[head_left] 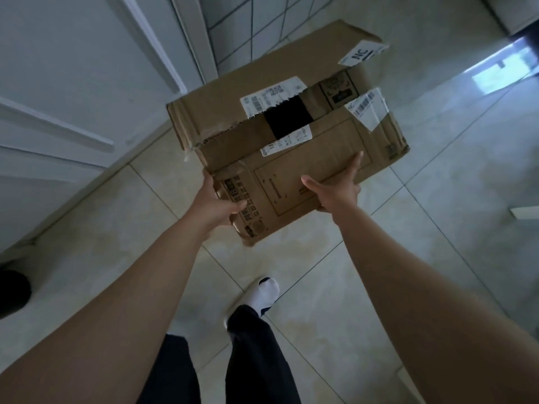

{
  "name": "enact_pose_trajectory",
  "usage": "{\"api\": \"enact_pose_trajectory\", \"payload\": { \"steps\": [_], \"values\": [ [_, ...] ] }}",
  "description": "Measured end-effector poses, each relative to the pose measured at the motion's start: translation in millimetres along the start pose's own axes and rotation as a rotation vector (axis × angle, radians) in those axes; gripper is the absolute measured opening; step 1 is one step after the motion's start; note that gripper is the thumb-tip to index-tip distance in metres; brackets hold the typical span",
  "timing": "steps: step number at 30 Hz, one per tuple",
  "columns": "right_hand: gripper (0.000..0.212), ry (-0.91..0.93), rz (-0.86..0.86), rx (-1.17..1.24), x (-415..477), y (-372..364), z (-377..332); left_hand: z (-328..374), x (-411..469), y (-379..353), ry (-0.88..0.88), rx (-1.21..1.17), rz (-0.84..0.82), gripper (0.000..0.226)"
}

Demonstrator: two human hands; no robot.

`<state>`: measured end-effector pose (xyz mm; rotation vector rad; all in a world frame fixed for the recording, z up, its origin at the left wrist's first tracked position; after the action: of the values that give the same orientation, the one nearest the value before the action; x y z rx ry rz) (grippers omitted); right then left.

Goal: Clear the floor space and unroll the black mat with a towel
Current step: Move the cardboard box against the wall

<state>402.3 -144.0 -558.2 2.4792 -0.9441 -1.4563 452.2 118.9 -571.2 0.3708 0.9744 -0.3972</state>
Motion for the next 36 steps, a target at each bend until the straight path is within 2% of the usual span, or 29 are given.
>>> {"api": "enact_pose_trajectory", "payload": {
  "steps": [4,7,10,14,18,22,27,33,36],
  "values": [
    [0.128,-0.003,0.087,0.065,42.9,30.3,-33.2,44.2,32.9,-23.6,-0.057,0.159,0.088,0.099],
    [0.129,-0.003,0.112,0.072,74.6,47.0,-62.5,82.1,62.2,-36.4,-0.074,0.229,0.153,0.107],
    [0.129,0.001,0.115,0.078,101.1,58.4,-91.6,119.7,88.0,-46.9,-0.102,0.279,0.147,0.115],
    [0.132,-0.03,0.126,0.08,134.1,70.8,-130.1,169.7,117.6,-56.5,-0.094,0.352,0.145,0.113],
    [0.132,-0.063,0.173,0.091,171.9,88.2,-179.0,234.6,142.7,-74.1,-0.108,0.374,0.084,0.118],
    [0.136,-0.075,0.192,0.085,213.0,111.2,-223.3,285.9,170.1,-100.7,-0.101,0.398,0.06,0.107],
    [0.134,-0.046,0.198,0.049,269.9,148.6,-277.6,344.0,200.7,-137.6,-0.103,0.437,0.084,0.117],
    [0.13,-0.036,0.16,0.068,336.5,195.4,-346.7,423.5,239.9,-189.0,-0.086,0.338,0.069,0.121],
    [0.126,-0.044,0.133,0.068,368.4,218.7,-380.3,467.6,257.2,-217.4,-0.068,0.32,0.122,0.126]
  ]
}}
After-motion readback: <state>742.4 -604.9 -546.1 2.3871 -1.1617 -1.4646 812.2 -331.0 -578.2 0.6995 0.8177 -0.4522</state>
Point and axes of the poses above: each hand's wrist, its own x-axis towards the middle knuckle, its own y-axis out of the back of the hand, z = x × y, the point moved 9 cm from there along x, towards the middle knuckle, and after that the axes turned 14 degrees about x, right-handed, at the moved point
